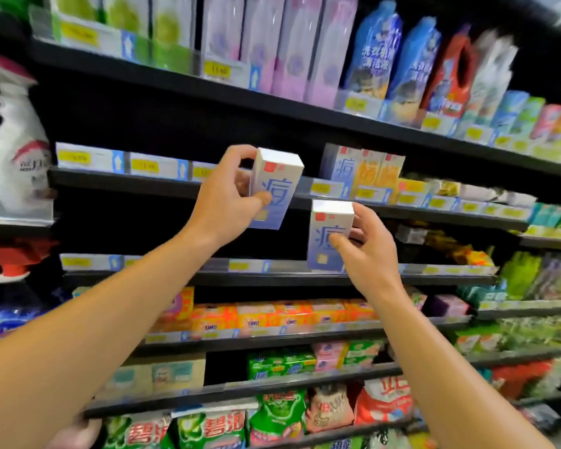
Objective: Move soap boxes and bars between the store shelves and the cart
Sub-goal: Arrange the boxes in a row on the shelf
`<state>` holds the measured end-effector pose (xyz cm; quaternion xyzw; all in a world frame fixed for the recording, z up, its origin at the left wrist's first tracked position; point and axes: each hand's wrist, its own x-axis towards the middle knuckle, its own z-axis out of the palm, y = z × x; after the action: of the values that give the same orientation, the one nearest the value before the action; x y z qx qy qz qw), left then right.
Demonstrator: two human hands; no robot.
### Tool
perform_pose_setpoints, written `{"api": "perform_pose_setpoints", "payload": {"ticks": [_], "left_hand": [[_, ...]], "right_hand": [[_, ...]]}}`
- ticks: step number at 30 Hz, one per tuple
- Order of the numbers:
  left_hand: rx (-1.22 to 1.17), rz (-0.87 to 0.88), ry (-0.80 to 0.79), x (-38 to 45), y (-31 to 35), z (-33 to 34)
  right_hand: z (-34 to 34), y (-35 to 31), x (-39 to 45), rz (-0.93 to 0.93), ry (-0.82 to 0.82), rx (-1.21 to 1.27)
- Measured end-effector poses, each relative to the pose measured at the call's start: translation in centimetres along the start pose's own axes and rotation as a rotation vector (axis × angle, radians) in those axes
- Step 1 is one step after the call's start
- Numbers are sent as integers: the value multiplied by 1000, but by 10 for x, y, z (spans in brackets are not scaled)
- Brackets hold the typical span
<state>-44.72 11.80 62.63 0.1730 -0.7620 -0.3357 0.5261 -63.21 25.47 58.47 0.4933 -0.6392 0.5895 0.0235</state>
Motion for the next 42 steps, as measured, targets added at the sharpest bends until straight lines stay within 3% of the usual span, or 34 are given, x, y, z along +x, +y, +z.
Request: {"api": "perform_pose_setpoints", "payload": {"ticks": [7, 16, 31, 36, 42], "left_hand": [[19, 165, 34, 67, -12, 42], [139, 300, 163, 108, -27, 95], [293, 206, 277, 138, -35, 130], [450, 211, 229, 143, -45, 135], [566, 92, 163, 151, -58, 134]], "right_hand": [[-9, 27, 57, -25, 64, 52], [-29, 58, 99, -87, 32, 107], [-40, 100, 134, -120, -74, 231], [-38, 105, 138, -117, -87, 244], [-35, 107, 140, -109, -102, 260]]}}
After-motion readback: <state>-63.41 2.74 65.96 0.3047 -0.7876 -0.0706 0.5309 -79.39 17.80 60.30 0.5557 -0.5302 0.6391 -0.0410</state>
